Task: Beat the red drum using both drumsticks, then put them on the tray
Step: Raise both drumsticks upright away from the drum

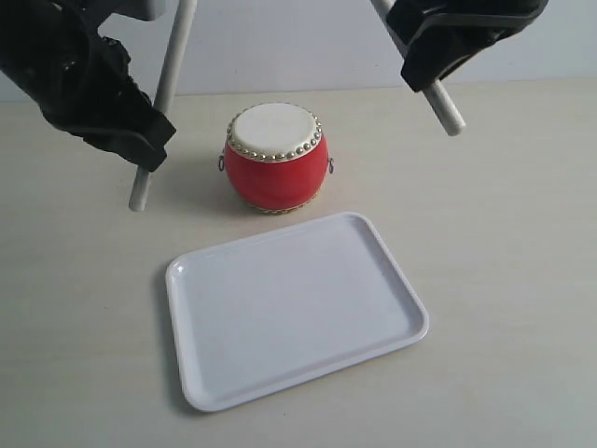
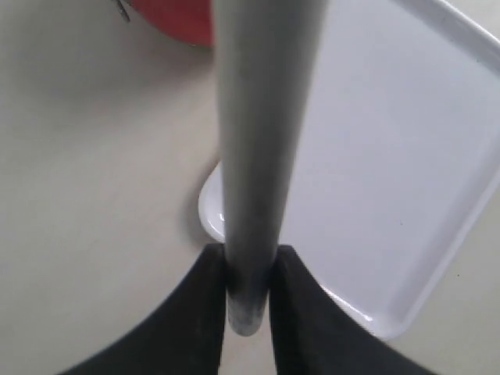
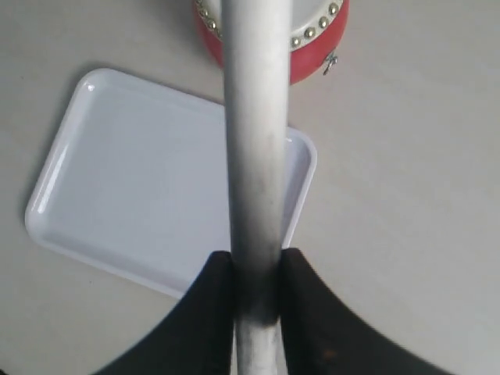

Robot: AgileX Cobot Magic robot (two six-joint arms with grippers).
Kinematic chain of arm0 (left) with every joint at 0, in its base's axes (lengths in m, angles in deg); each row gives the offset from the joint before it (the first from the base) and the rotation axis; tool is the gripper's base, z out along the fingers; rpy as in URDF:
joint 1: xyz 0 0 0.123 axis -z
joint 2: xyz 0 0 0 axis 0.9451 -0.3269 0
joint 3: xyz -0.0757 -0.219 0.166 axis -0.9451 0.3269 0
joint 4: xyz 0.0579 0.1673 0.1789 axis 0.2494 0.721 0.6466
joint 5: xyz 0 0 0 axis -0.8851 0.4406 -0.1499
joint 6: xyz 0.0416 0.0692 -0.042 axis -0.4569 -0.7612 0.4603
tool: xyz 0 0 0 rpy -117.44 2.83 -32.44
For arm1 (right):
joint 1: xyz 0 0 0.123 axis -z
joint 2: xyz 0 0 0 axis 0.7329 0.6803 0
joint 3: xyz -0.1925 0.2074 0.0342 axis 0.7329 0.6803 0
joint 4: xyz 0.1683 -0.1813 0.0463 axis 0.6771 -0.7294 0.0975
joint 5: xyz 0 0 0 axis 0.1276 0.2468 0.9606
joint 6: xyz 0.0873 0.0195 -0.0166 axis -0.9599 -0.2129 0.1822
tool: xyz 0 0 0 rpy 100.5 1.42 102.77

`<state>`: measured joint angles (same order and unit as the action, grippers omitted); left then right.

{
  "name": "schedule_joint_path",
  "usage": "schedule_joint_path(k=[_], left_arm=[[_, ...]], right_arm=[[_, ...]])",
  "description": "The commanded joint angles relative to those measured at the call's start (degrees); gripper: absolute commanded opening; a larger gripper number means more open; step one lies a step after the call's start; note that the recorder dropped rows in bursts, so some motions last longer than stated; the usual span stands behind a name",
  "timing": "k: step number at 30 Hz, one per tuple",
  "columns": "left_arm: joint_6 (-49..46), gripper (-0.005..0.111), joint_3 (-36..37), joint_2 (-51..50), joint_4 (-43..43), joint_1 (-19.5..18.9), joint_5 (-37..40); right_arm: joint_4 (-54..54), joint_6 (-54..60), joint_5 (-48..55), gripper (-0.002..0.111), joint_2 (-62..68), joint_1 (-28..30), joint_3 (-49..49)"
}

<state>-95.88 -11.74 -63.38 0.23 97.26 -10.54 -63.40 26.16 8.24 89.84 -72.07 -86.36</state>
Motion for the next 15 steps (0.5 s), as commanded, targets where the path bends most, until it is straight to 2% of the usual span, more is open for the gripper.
schedule_joint_path(k=[1, 6, 15], left_arm=[[-1.0, 0.0, 2.8, 3.6, 0.2, 0.1, -2.8], [-4.0, 0.0, 4.3, 3.8, -0.4, 0.1, -3.4], [-12.0, 0.0, 5.7, -1.9, -4.8, 1.3, -2.7]], right_arm=[[-0.1, -0.4, -1.4, 0.0, -0.2, -0.1, 4.9], [-0.5, -0.8, -7.2, 0.0, -0.2, -0.1, 11.0], [-14.7, -17.5, -19.2, 0.0, -0.8, 0.1, 18.5]])
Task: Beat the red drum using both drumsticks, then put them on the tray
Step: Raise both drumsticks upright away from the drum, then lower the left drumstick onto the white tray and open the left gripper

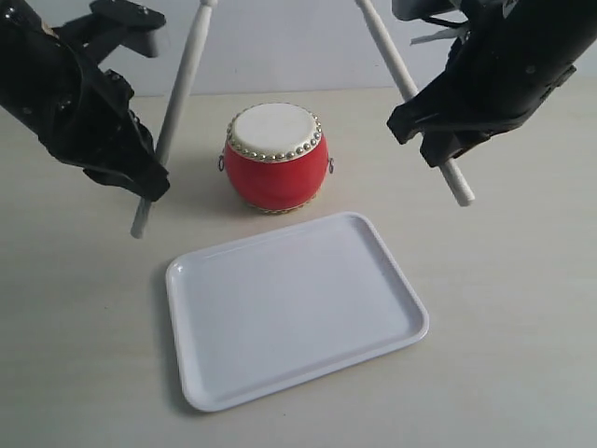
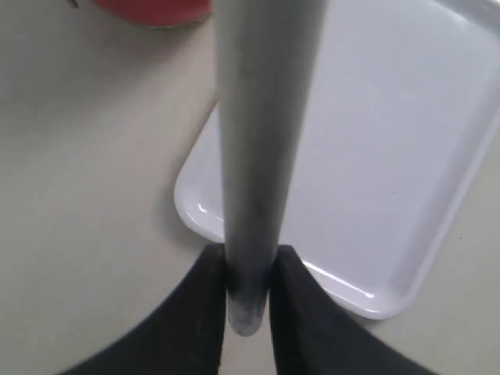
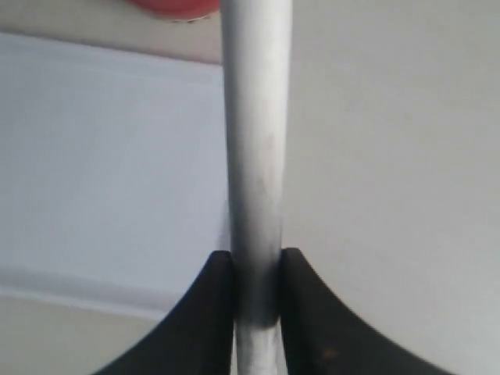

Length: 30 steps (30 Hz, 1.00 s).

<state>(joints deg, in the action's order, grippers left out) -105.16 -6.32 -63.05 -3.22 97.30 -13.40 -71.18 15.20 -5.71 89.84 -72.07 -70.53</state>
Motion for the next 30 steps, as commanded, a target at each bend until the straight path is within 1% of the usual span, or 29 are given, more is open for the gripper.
schedule_joint_path(k=[1, 5, 7, 12, 13, 17, 20, 24, 30], left_arm=[[-3.0, 0.0, 0.3, -3.1, -1.1, 1.8, 0.4], [-2.8, 0.0, -0.8, -6.7, 0.8, 4.3, 2.9], [-0.9, 0.0, -2.5, -9.0, 1.0, 5.7, 5.3], [6.2, 0.0, -10.8, -16.2, 8.2, 9.4, 13.3], [6.5, 0.0, -12.3, -17.5, 9.4, 9.9, 14.7], [6.7, 0.0, -18.8, -23.1, 14.1, 12.6, 14.8], [6.7, 0.0, -20.9, -26.2, 19.3, 14.1, 14.8], [5.7, 0.0, -21.6, -28.8, 23.6, 14.9, 14.8], [4.9, 0.0, -21.6, -31.9, 25.4, 16.4, 14.8]], right_arm=[[-8.9, -7.5, -5.2, 0.0, -0.8, 0.1, 3.0], [-17.2, -12.0, -5.4, 0.0, -0.8, 0.1, 3.2], [-22.3, -15.5, -5.6, 0.0, -0.9, 0.1, 3.2], [-31.8, -21.2, -4.9, 0.0, -0.9, 0.1, 3.2], [-32.4, -21.6, -4.9, 0.0, -0.9, 0.1, 3.2], [-32.9, -21.6, -5.3, 0.0, -0.9, 0.1, 3.2], [-33.4, -21.5, -5.6, 0.0, -0.9, 0.1, 3.2], [-33.3, -21.4, -6.9, 0.0, -0.9, 1.8, 3.2], [-32.2, -21.4, -9.0, 0.0, -0.9, 4.4, 3.2]])
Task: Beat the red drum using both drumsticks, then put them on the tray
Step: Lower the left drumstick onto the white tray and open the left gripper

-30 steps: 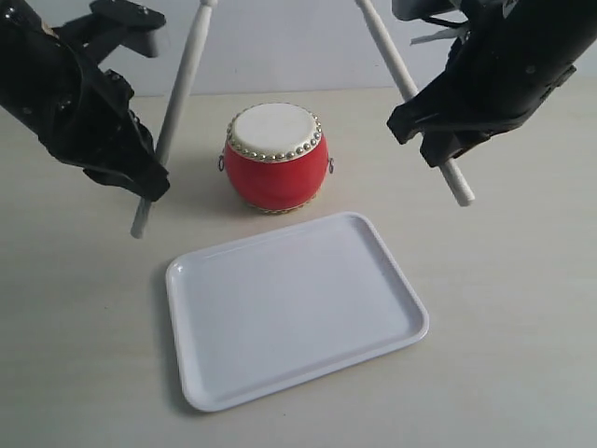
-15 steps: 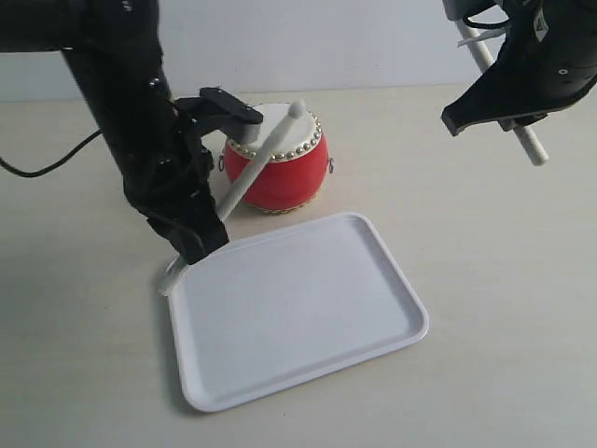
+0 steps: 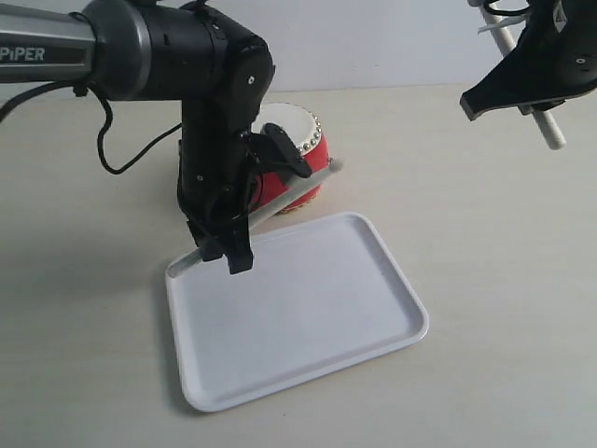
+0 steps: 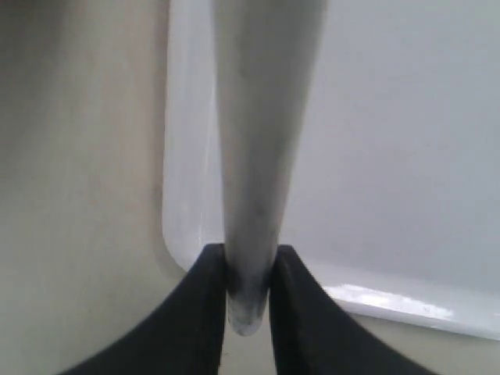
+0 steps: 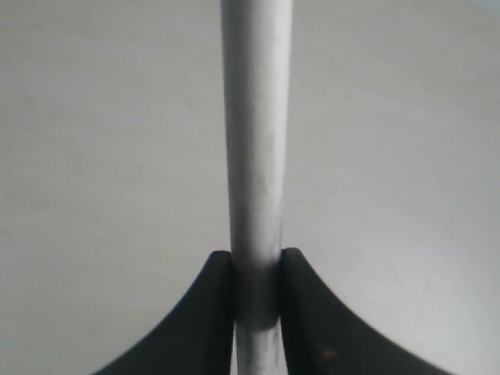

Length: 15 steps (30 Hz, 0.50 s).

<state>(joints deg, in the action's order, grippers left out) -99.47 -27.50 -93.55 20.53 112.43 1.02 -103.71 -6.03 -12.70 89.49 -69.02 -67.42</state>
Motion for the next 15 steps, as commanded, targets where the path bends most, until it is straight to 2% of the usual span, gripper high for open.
schedule_joint_path(k=[1, 9, 15], left_arm=[[-1.2, 0.0, -0.4, -1.9, 2.2, 1.7, 0.4], [-2.0, 0.0, -0.8, -5.3, 5.6, 4.6, 0.4], [-1.5, 0.0, -1.1, -6.9, 6.5, 4.9, 0.4]], right_arm=[[0.4, -0.2, -2.2, 0.0, -0.6, 1.3, 0.1], [2.8, 2.4, -3.7, 0.0, -0.6, 1.3, 0.2], [3.0, 2.7, -3.7, 0.0, -0.6, 1.3, 0.2]])
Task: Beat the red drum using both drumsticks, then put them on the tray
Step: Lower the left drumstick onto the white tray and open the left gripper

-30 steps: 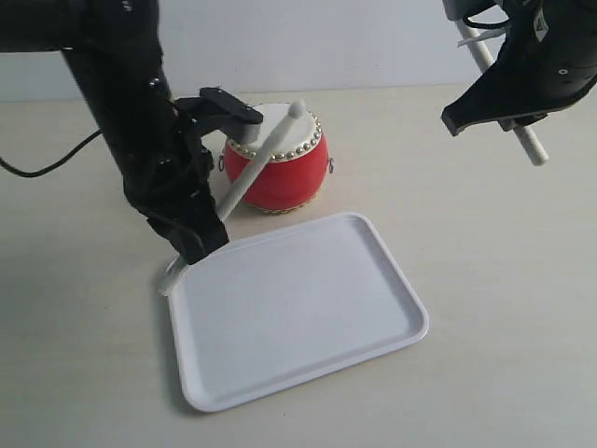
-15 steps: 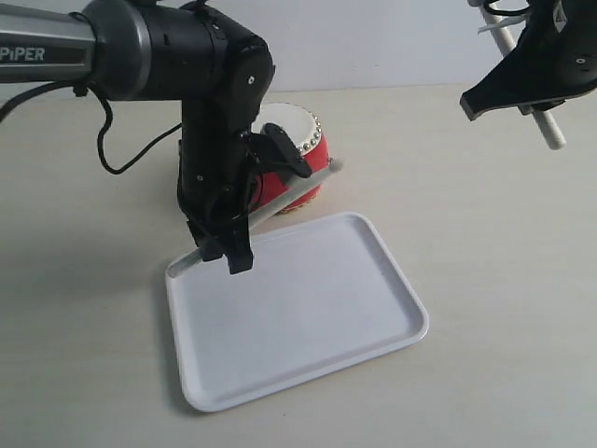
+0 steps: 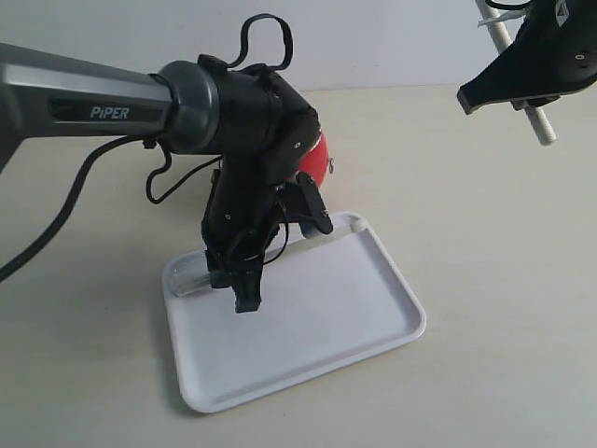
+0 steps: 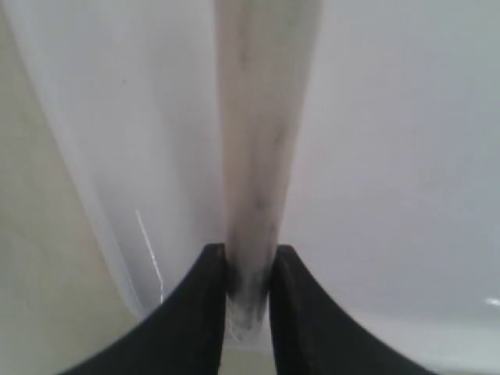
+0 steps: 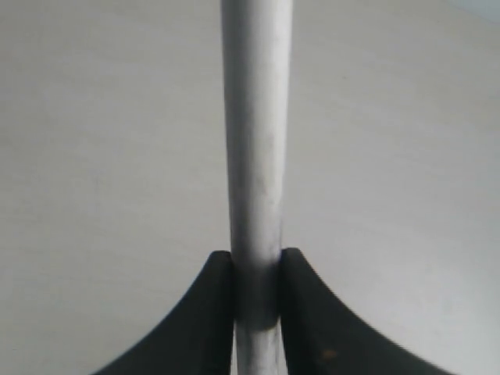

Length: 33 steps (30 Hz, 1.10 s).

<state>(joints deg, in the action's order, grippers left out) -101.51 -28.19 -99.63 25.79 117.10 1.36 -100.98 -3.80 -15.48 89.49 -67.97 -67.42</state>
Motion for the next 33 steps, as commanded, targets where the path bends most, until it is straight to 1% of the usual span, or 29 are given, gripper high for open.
schedule_joint_path(k=[1, 30, 32, 33], left_arm=[[0.6, 0.0, -0.4, -0.8, 1.6, 0.2, 0.0], [2.6, 0.0, -0.6, -0.5, 3.0, 0.2, 0.0], [2.6, 0.003, -0.6, -0.5, 2.9, 0.2, 0.0], [2.6, 0.007, -0.6, -0.5, 2.8, 0.2, 0.0]], right_arm=[[0.3, 0.4, -0.9, 0.0, -0.6, 0.3, 0.2], [0.6, 0.6, -0.9, 0.0, -0.6, 0.3, 0.2], [0.6, 0.6, -0.9, 0.0, -0.6, 0.3, 0.2], [0.6, 0.6, -0.9, 0.0, -0.6, 0.3, 0.2]])
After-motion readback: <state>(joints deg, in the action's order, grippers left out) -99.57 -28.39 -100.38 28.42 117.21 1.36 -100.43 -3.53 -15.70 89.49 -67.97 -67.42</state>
